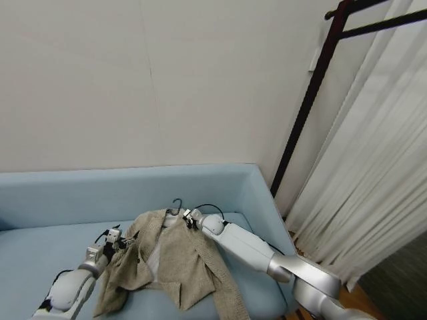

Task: Pick up the clothes from the sofa and hang them on the clothes hanger.

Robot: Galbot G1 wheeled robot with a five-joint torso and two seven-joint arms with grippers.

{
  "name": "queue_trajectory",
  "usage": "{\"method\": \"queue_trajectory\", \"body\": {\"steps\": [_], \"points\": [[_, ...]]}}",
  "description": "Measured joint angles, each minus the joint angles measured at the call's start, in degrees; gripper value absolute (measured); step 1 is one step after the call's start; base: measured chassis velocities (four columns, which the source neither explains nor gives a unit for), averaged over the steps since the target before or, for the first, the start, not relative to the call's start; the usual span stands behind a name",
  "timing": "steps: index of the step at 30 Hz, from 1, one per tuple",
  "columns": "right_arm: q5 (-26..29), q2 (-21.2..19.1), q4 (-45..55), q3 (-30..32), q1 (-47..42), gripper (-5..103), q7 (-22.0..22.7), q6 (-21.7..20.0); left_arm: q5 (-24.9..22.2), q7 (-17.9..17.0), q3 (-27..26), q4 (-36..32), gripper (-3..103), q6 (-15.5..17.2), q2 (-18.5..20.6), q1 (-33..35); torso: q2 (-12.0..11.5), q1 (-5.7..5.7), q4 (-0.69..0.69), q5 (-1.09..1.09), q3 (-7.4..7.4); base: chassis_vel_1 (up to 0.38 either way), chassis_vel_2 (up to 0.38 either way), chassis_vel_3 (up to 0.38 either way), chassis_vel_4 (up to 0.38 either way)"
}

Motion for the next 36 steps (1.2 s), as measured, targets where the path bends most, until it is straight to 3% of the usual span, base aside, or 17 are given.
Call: {"method": "queue_trajectory", "body": {"steps": [6, 9, 12, 18, 26, 32, 36], "points": [[-5.95, -3.88, 8.06, 2.73, -3.04, 10, 2.49, 3.23, 0.00, 0.00, -0.32, -1.20, 100, -0.22, 0.64, 0.45, 0.00, 0.00, -0.02, 0.00, 0.00, 0.000, 0.000, 0.000, 0.000], [-13.14, -6.17, 12.90, 5.44, -5.46, 10, 3.80, 7.49, -0.40, -0.23, -0.58, -2.79, 100, -0.27, 1.31, 0.85, 0.00, 0.00, -0.01, 0.00, 0.00, 0.000, 0.000, 0.000, 0.000], [-16.34, -7.50, 16.37, 7.94, -7.26, 10, 4.02, 8.21, -1.74, -0.89, -0.89, -4.64, 100, -0.48, 2.13, 1.18, 0.00, 0.00, -0.01, 0.00, 0.00, 0.000, 0.000, 0.000, 0.000], [-17.85, -10.45, 23.07, 10.49, -7.99, 10, 4.55, 9.22, -6.31, -1.60, -2.23, -8.17, 100, -1.33, 4.42, 1.26, 0.00, 0.00, -0.01, 0.00, -0.01, 0.000, 0.000, 0.000, 0.000], [-20.00, -16.71, 33.36, 13.21, -1.03, 10, 4.38, 11.02, -11.75, -1.75, -4.65, -14.18, 100, -1.52, 8.65, 0.95, 0.00, 0.00, 0.00, 0.00, 0.00, 0.000, 0.000, 0.000, 0.000], [-24.62, -22.69, 35.45, 13.86, 4.86, 10, 1.60, 13.71, -15.13, -1.73, -6.38, -19.31, 100, -1.77, 10.40, 1.30, 0.01, -0.01, 0.00, -0.01, -0.01, 0.000, 0.000, 0.000, 0.000], [-25.18, -24.65, 35.66, 13.81, 4.57, 10, 2.36, 13.90, -15.33, -1.73, -6.61, -20.31, 100, -1.77, 11.18, 1.15, 0.00, 0.00, -0.01, 0.01, 0.00, 0.000, 0.000, 0.000, 0.000]]}}
